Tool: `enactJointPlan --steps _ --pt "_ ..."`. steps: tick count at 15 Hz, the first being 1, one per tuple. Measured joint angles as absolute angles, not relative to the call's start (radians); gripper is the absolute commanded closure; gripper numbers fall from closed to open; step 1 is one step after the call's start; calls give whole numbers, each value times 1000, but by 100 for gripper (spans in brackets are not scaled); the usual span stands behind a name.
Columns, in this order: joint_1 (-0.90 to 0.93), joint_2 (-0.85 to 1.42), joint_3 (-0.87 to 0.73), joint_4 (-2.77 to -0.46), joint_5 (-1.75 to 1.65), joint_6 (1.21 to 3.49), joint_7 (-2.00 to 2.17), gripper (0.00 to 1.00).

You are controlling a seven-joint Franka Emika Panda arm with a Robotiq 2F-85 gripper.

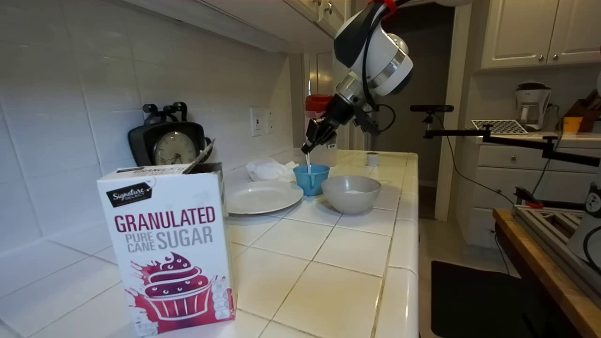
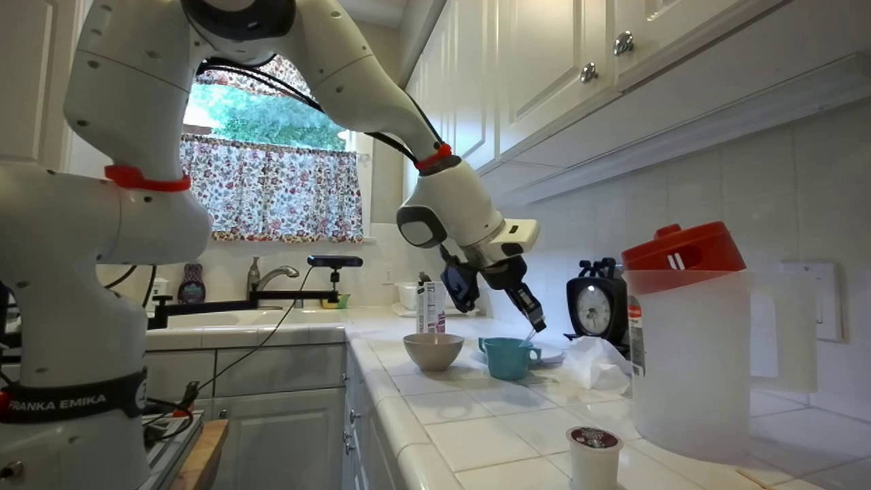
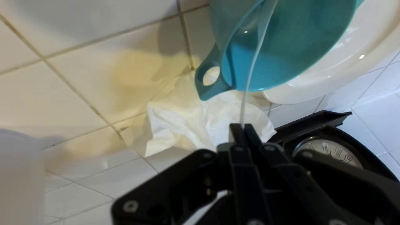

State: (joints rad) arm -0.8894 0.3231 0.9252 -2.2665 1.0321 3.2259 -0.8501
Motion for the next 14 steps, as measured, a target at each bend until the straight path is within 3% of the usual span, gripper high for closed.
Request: enactJointPlan --steps 9,14 --pt "-1039 384 1070 -2314 1032 3262 -876 2" --pt "-1069 350 1105 -2384 1033 3227 -871 0"
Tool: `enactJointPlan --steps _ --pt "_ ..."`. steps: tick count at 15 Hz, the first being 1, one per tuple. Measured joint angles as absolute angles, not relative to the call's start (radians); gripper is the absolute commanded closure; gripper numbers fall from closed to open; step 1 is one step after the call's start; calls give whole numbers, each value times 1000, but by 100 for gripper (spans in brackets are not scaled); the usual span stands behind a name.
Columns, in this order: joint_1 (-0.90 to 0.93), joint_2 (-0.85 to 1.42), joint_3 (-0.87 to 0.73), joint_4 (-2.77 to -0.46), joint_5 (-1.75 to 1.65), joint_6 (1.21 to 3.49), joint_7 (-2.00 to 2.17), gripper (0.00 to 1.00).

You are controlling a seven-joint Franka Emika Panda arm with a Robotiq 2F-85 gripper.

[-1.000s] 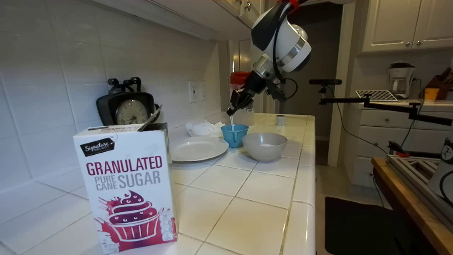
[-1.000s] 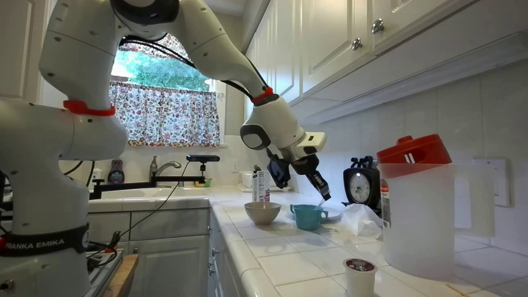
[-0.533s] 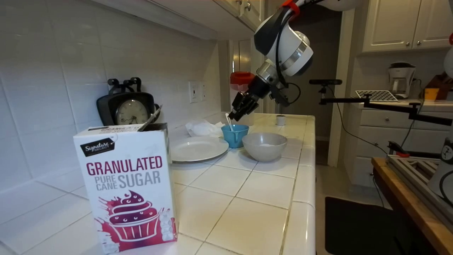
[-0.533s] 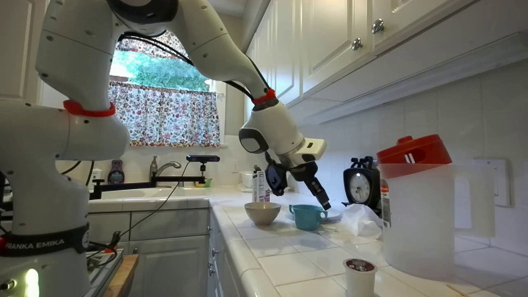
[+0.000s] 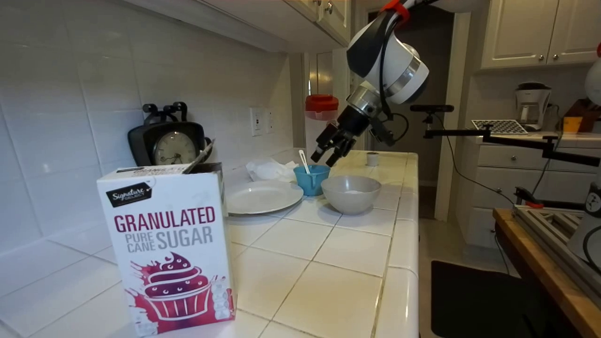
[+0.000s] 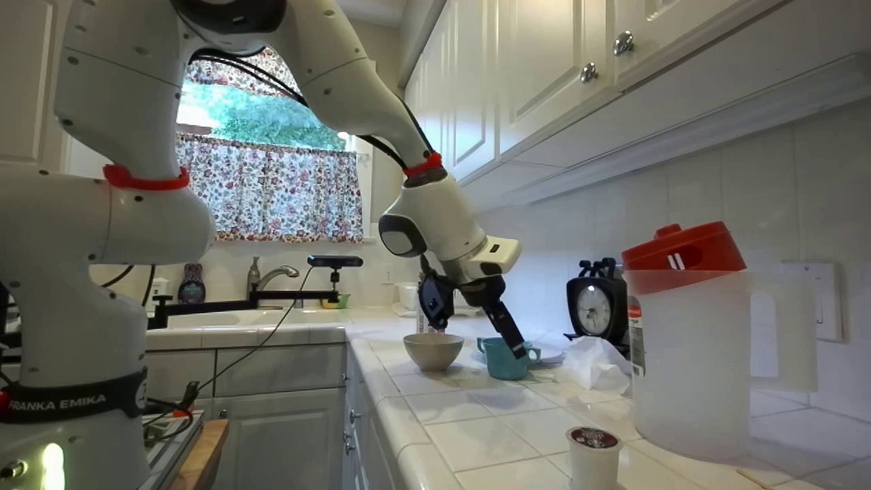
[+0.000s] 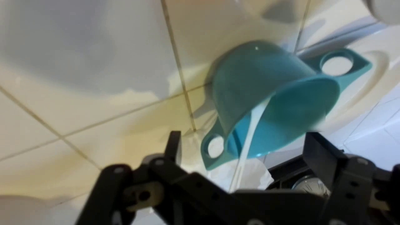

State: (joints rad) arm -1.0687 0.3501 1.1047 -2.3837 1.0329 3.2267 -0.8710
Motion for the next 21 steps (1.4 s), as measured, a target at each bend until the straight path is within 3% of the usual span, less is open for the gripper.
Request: enactJointPlan --steps 7,13,16,21 --pt "-1145 84 1120 -2485 1043 3017 -811 0" --pt "-1154 -266 1009 -2485 1076 2591 -808 0" --pt "-1006 -256 870 -2502 1013 2619 -767 0" --pt "-977 -198 846 -2503 1001 2657 -767 0"
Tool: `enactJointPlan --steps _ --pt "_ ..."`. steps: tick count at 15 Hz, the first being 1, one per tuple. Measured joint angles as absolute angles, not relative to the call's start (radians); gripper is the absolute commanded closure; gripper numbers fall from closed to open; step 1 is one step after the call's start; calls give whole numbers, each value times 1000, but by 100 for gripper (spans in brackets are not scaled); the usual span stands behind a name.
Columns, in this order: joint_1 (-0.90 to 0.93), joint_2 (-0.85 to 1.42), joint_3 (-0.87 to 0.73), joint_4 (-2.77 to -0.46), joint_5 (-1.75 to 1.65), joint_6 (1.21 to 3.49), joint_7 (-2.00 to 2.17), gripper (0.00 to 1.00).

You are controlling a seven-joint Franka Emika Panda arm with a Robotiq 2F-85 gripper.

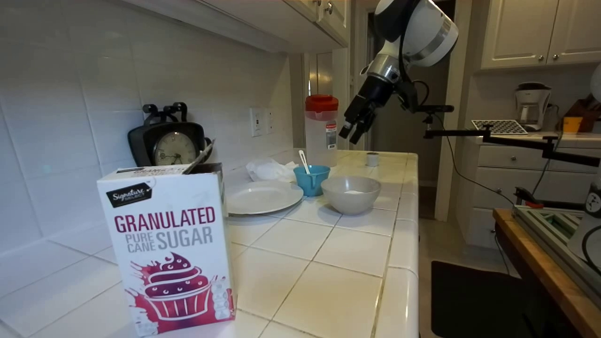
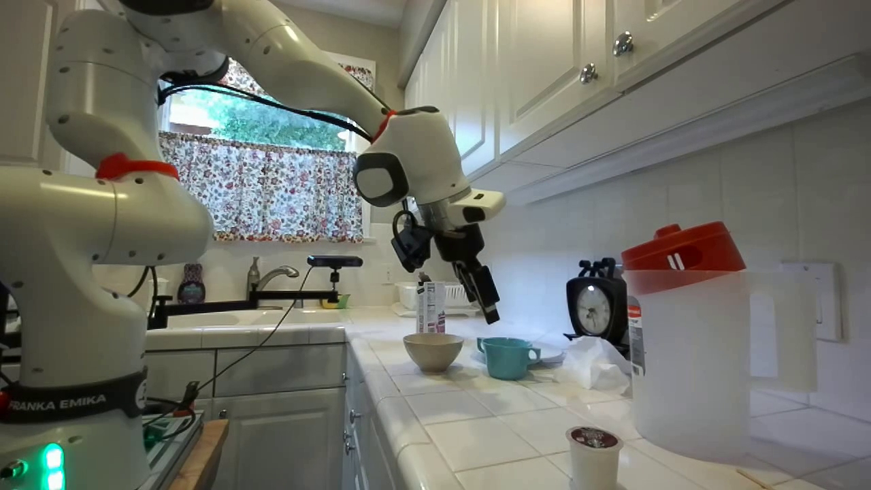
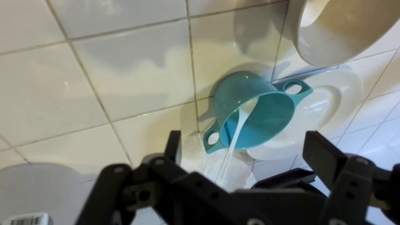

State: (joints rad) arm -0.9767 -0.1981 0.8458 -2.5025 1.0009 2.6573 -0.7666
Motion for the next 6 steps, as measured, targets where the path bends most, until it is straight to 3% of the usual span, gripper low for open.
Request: enactJointPlan --steps 6 --pt "-971 -198 843 -2502 1001 2658 -767 0"
